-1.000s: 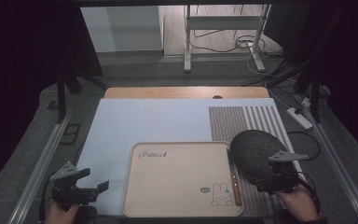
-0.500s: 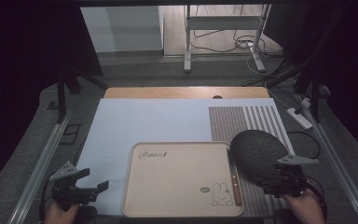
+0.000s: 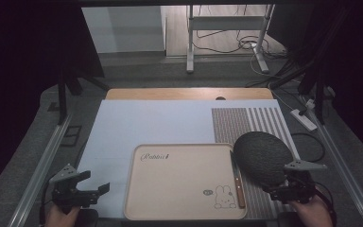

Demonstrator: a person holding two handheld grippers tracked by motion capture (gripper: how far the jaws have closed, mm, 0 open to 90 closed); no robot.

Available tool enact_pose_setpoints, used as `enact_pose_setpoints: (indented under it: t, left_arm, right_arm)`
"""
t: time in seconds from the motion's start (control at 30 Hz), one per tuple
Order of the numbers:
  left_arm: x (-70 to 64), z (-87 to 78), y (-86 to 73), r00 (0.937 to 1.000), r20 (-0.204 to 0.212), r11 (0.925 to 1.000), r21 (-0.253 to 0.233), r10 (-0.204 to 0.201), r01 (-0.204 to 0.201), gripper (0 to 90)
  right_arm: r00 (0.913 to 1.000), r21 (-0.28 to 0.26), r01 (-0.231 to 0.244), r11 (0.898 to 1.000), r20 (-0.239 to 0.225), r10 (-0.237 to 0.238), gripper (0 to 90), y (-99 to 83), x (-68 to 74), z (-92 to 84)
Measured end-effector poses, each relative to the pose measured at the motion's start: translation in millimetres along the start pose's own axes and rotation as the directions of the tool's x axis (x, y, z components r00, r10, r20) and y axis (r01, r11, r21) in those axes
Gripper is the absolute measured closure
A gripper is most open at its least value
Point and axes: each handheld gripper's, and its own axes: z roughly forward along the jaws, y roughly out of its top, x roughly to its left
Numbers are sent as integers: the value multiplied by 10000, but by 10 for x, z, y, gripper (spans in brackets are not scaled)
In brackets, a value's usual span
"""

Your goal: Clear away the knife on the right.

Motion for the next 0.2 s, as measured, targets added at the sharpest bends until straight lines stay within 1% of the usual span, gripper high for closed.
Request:
enact_pose_setpoints:
  t: [0.2]
  left_arm:
    - [-1, 4, 4, 10000, -6, 10000, -2, -23, 23, 31]
  right_arm:
    - [10000, 155, -30, 9999, 22, 30, 0, -17, -8, -14]
